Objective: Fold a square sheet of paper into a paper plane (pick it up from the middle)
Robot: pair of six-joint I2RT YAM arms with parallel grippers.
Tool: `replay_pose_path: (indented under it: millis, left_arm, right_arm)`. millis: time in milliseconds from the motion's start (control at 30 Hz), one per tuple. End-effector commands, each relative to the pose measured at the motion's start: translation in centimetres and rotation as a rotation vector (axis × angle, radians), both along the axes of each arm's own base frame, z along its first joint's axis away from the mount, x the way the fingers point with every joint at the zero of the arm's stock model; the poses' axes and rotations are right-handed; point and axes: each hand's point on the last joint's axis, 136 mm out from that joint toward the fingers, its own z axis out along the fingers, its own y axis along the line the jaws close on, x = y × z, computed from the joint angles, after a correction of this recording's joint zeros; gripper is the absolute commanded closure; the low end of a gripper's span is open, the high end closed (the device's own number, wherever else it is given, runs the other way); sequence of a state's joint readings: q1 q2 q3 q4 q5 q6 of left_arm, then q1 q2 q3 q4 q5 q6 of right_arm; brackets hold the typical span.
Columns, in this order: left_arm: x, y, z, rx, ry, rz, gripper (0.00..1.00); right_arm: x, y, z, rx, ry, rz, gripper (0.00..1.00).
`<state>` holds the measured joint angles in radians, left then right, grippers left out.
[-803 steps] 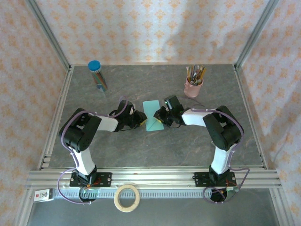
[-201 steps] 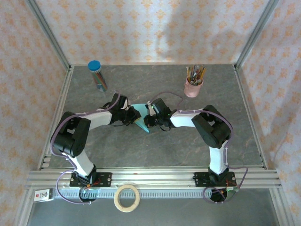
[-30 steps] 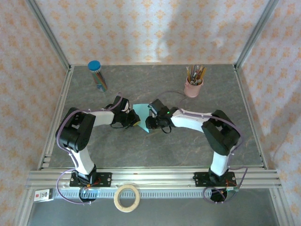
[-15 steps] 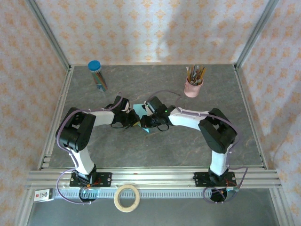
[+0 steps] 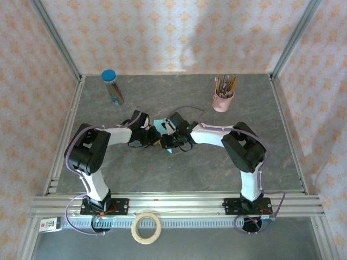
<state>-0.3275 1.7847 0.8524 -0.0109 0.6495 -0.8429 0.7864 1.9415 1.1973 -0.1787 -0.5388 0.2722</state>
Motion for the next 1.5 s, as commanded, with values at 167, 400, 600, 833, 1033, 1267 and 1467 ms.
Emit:
replay_pose_path:
  millis: [167,400,600,833,1033,1267,1467]
  left_arm:
    - [-1.1,0.6,-2.0,0.062,0.077,-0.002,0.88]
    - [-1.5,0.9,-2.7,0.076,0.105,0.014,0.88]
    - [-1.7,1.3,-3.1,0.099,0.124,0.023,0.89]
    - [-2.2,2.0,-4.0,0.147,0.156,0.027,0.9]
    - [-2.4,2.5,-4.4,0.177,0.171,0.029,0.9]
    - [-2.1,2.3,-4.3,0.173,0.166,0.026,0.9]
    - [-1.7,1.6,-3.7,0.144,0.147,0.012,0.9]
  right_arm:
    - [0.3,-0.3,-1.0,-0.041,-0.014,-0.003,0.89]
    - [-0.1,-0.8,-1.9,-0.061,0.003,-0.006,0.89]
    - [-0.4,-1.5,-2.6,-0.084,0.013,-0.012,0.89]
    - [-1.6,-2.6,-3.5,-0.113,0.042,-0.01,0.89]
    - [-2.6,-3.6,-3.4,-0.124,0.056,-0.006,0.9]
    - [-5.0,-5.3,-3.1,-0.122,0.074,0.025,0.89]
    - [-4.2,-5.5,-1.1,-0.087,0.009,0.002,0.89]
